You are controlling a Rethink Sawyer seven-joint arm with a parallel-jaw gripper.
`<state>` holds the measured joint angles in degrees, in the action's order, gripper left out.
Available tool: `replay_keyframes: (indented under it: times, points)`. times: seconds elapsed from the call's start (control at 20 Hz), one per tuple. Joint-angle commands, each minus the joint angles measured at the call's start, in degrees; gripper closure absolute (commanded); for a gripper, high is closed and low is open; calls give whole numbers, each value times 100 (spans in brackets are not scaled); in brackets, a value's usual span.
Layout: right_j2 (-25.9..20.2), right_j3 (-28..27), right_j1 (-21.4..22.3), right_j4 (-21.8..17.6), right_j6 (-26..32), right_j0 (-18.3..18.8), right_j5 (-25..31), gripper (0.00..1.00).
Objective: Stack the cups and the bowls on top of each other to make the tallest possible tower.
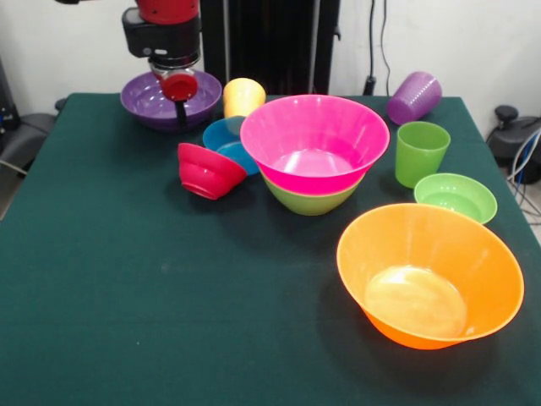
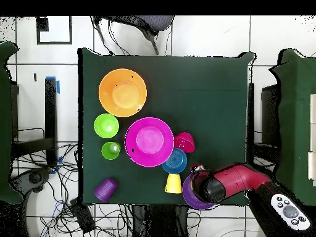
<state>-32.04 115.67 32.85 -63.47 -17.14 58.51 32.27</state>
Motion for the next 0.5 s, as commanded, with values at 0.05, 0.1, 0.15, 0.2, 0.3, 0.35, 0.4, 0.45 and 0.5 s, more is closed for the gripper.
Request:
replay_keyframes:
  times: [0.05, 0.1, 0.15, 0.2, 0.3, 0.35, 0.4, 0.45, 0.5]
  points:
    - [-423, -19, 604, 433, 466, -56, 495, 100]
    - [-517, 46, 839, 639, 599, 15, 642, 100]
    - [-653, 106, 1020, 862, 744, 116, 755, 100]
    - [-783, 146, 1153, 1067, 877, 208, 868, 100]
    - [-992, 195, 1384, 1413, 934, 351, 981, 100]
    - [-1074, 202, 1444, 1543, 988, 379, 1079, 100]
    - [-1163, 216, 1496, 1664, 1024, 425, 1142, 100]
    - [-1207, 208, 1552, 1728, 1074, 428, 1230, 100]
    - [-1247, 209, 1585, 1766, 1108, 449, 1291, 100]
